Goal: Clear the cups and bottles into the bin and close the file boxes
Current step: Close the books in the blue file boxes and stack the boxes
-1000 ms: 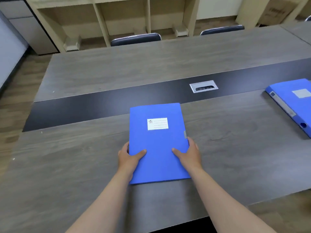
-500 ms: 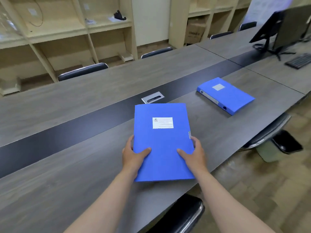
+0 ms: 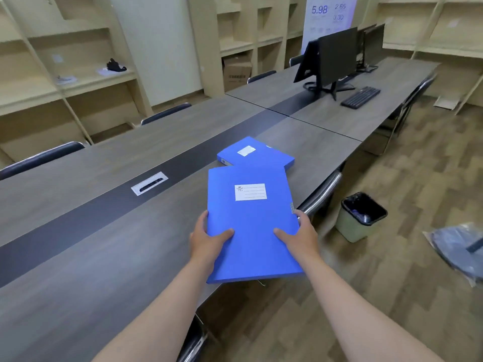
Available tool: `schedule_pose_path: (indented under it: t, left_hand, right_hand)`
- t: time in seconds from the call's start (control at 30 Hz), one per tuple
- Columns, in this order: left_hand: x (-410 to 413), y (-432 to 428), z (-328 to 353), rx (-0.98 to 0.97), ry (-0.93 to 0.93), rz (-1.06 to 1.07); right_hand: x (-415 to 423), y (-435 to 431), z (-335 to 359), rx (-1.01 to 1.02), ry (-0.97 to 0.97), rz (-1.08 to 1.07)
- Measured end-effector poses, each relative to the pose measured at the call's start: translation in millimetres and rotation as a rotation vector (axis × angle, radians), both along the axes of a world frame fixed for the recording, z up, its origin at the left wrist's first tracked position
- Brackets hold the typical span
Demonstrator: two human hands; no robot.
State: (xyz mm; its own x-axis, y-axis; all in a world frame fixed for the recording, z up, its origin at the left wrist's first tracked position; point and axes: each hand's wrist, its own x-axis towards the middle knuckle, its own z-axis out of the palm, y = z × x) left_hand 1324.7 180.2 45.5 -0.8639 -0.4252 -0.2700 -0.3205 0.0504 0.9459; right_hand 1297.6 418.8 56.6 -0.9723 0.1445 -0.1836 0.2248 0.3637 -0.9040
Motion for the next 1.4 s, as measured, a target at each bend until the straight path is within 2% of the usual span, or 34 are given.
schedule_pose_path:
  t: [0.23,0.53,0.77,0.97,1.4]
  left_hand:
    - [-56.9,77.9,12.4,0.003,0.0,0.004]
    - [-156.0,113.3,-9.9,0.046,0.002,0.081]
    - [-277.3,110.1,-47.9,0.159,-0.047,0.181]
    - [-347.2,98.4,-48.5,0.153,-0.081,0.296]
    - [-424.7,91.0,-49.1,0.13,-0.102,0.611]
  right_hand:
    - [-49.5,82.1,16.5,0.002,0.002,0.005]
    - [-164.2,113.7,12.0,0.039,0.004,0.07]
    - [-308.6,104.3,-5.2,0.095,-0.035,0.184]
    - [-415.1,79.7,-17.4,0.083,-0.079,0.296]
    - [-562.3,24.3,-52.4,0.053,-0.146,0.631]
